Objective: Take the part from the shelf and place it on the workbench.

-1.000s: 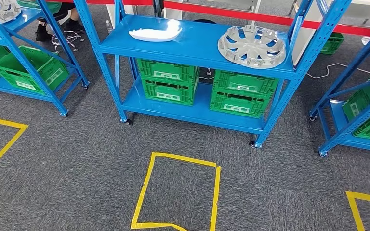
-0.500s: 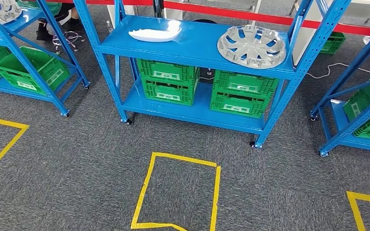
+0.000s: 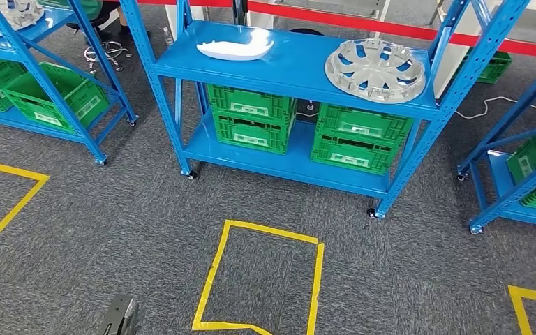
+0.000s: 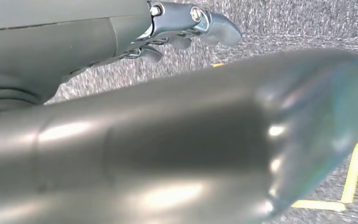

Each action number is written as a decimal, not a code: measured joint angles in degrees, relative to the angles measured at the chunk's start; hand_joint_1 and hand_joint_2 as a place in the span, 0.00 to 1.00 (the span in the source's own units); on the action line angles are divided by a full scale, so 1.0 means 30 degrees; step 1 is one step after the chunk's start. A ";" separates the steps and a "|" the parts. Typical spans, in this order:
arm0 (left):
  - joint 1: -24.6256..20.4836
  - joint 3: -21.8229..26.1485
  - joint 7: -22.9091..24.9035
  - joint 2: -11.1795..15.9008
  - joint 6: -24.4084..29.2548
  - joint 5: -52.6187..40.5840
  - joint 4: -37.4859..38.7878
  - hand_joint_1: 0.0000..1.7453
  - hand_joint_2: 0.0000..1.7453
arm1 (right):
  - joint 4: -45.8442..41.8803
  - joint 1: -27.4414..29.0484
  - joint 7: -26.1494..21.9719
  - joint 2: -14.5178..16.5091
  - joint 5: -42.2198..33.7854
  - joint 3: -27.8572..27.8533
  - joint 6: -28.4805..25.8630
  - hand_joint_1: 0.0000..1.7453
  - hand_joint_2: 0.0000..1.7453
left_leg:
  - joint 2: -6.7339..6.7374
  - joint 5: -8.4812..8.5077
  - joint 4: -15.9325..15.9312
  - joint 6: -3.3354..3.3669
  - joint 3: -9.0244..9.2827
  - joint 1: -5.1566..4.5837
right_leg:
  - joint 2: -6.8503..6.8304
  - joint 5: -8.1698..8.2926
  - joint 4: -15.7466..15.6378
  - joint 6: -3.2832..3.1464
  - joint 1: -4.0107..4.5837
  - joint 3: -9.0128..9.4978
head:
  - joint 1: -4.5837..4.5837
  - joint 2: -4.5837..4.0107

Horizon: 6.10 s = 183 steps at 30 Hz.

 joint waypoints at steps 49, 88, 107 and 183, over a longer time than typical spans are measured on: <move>0.3295 0.0000 0.0051 -0.0067 0.0000 0.0000 0.4649 0.00 1.00 | -0.4831 -0.3440 0.3218 0.0087 -0.0004 0.0007 0.0000 0.00 0.00 | 0.0629 -0.0226 0.0414 -0.0422 -0.0191 -0.0144 | 0.0052 0.1856 -0.4924 -0.0541 0.0142 0.2583 | -0.0109 -0.0002; 0.0266 0.4393 -0.3895 -0.0756 0.2787 -0.7541 0.5745 0.00 0.00 | -0.3210 -0.5305 0.3218 0.1185 1.2022 -0.9336 -0.1628 0.00 0.00 | 0.0619 -0.0207 0.0403 -0.0444 -0.0177 -0.0142 | 0.0042 0.1849 -0.4919 -0.0535 0.0141 0.2597 | -0.0108 -0.0002; -0.5366 0.3814 -0.9114 -0.0677 0.3688 -1.1688 0.5579 0.00 0.00 | -0.1855 -0.6683 0.3214 0.2076 1.9517 -1.5306 -0.1973 0.00 0.00 | 0.0616 -0.0160 0.0405 -0.0456 -0.0162 -0.0141 | 0.0041 0.1879 -0.4908 -0.0540 0.0140 0.2609 | -0.0109 0.0000; -2.2436 -1.4242 -1.0200 0.3683 -0.5894 -1.4684 -1.0936 0.00 0.00 | -0.0599 -0.7891 0.3211 0.2856 2.4524 -2.1136 -0.2029 0.00 0.00 | 0.0592 -0.0100 0.0415 -0.0477 -0.0158 -0.0145 | 0.0030 0.1917 -0.4829 -0.0550 0.0137 0.2594 | -0.0109 -0.0002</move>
